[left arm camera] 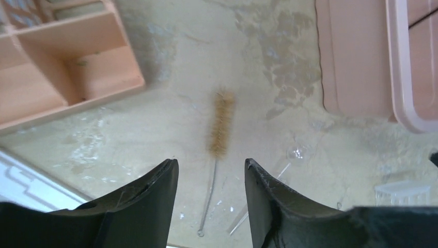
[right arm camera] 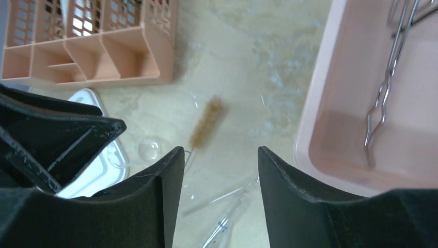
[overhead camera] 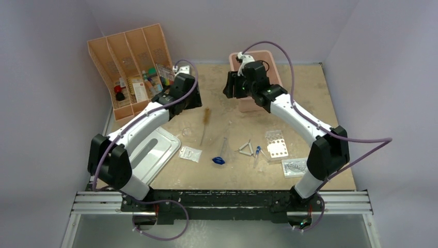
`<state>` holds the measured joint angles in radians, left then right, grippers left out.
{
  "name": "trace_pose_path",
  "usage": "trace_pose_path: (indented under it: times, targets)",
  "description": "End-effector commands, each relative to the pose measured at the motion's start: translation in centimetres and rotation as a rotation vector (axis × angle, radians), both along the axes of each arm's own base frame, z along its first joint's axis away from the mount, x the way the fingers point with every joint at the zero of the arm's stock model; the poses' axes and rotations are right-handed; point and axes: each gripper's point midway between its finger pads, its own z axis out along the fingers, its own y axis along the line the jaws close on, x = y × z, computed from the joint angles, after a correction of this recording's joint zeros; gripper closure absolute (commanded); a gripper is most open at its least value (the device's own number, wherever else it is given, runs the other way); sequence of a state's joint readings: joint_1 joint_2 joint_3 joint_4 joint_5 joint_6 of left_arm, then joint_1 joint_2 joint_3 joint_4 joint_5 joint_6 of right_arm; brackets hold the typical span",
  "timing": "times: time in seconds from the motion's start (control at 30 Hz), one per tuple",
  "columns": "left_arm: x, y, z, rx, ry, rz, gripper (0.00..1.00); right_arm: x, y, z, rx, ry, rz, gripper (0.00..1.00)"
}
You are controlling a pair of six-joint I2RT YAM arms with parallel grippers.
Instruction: Organize the chemistry lab equipment
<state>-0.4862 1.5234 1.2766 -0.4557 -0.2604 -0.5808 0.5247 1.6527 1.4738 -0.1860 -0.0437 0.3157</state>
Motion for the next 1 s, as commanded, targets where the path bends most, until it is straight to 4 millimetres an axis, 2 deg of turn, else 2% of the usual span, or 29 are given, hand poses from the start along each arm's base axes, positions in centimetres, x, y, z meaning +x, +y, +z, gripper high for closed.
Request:
trace_pose_path:
  times: [0.0,0.17,0.43,0.67,0.97]
  targets:
    - [-0.4,-2.6,-2.8,0.025,0.058,-0.089,0.52,-0.1,-2.1,0.0,0.084,0.048,-0.158,0.45]
    - [0.0,-3.9,-6.8,0.022,0.152,-0.108,0.53,-1.6,-2.9,-0.7,0.14,0.085,-0.216,0.46]
    - [-0.6,-5.0,-12.5,0.055,0.334,-0.147,0.57,-1.9,-4.4,-0.8,0.129,0.08,-0.291,0.49]
    - [-2.3,-5.0,-14.8,0.067,0.428,-0.182,0.64,-1.9,-5.0,-0.6,0.123,0.067,-0.316,0.49]
    - [-2.5,-4.3,-16.8,0.115,0.469,-0.176,0.75,-1.4,-4.9,-0.2,0.123,0.045,-0.318,0.5]
